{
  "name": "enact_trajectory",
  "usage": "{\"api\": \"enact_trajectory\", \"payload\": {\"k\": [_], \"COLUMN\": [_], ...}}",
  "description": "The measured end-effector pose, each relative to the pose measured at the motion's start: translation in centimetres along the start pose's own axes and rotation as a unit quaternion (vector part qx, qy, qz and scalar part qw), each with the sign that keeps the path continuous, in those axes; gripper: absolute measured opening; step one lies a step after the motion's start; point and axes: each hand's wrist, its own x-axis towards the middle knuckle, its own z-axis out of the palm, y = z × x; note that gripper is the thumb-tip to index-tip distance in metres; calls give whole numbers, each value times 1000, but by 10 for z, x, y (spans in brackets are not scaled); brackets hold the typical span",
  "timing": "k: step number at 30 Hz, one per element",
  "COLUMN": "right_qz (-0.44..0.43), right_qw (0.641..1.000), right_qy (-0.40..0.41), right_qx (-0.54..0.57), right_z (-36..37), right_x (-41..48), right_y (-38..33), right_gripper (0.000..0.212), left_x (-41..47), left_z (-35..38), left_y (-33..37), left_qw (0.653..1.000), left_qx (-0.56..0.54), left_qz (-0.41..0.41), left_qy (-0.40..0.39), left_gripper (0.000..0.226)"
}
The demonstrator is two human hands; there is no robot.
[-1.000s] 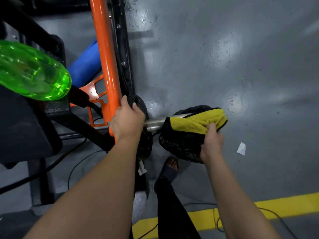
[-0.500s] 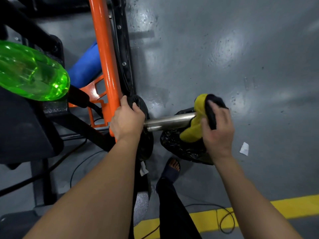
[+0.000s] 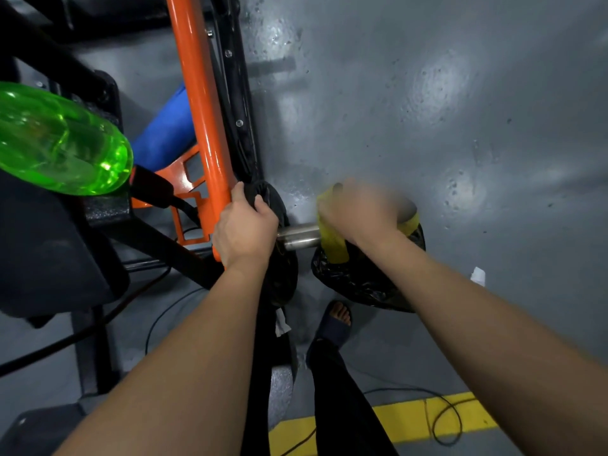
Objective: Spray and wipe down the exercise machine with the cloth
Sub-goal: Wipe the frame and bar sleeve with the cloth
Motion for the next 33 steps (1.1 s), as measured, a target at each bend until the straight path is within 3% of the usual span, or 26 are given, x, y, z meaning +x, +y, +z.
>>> {"api": "enact_trajectory", "payload": {"k": [4, 7, 10, 14, 18, 21, 23, 25, 26, 28, 31, 32, 33], "right_qz": [54, 27, -67, -202, -184, -155, -97, -3, 37, 66, 47, 29, -5], "right_qw": [994, 995, 992, 971, 968, 954, 914, 839, 799, 760, 766, 796, 852], "right_qy": [-95, -71, -52, -128, -146, -249, -393, -529, -575, -603, -589, -554, -482], "right_qx": [1, 62, 89, 31, -88, -65, 31, 129, 174, 234, 255, 241, 206], "right_z": [1, 14, 15, -1, -13, -17, -25, -25, -22, -16, -14, -16, -16], "right_x": [33, 46, 31, 0, -2, 21, 44, 62, 64, 67, 65, 61, 56], "right_y": [-33, -47, -38, 1, 28, 24, 21, 21, 20, 18, 10, 7, 4], "right_gripper": [45, 36, 52, 81, 113, 100, 78, 61, 53, 47, 69, 72, 76], "left_x": [0, 0, 0, -3, -2, -1, -1, 0, 0, 1, 1, 1, 0], "left_z": [0, 1, 1, -2, -3, -2, -2, -1, 0, 1, 0, -1, -1], "left_y": [-2, -1, 0, 3, 2, 2, 1, 1, 0, -1, -2, -1, 0], "left_qw": [1000, 1000, 1000, 1000, 1000, 1000, 1000, 1000, 1000, 1000, 1000, 1000, 1000], "left_qx": [-3, 2, 12, 12, 13, 15, 15, 13, 14, 14, 10, 10, 12], "left_qz": [0, -1, -2, -9, -6, -2, 2, 4, 3, 2, 3, 0, -4], "left_qy": [3, 10, 13, 5, 7, 6, 5, 5, 2, 2, 1, -1, -3], "left_gripper": [48, 48, 47, 48, 48, 48, 47, 47, 48, 48, 48, 49, 49]}}
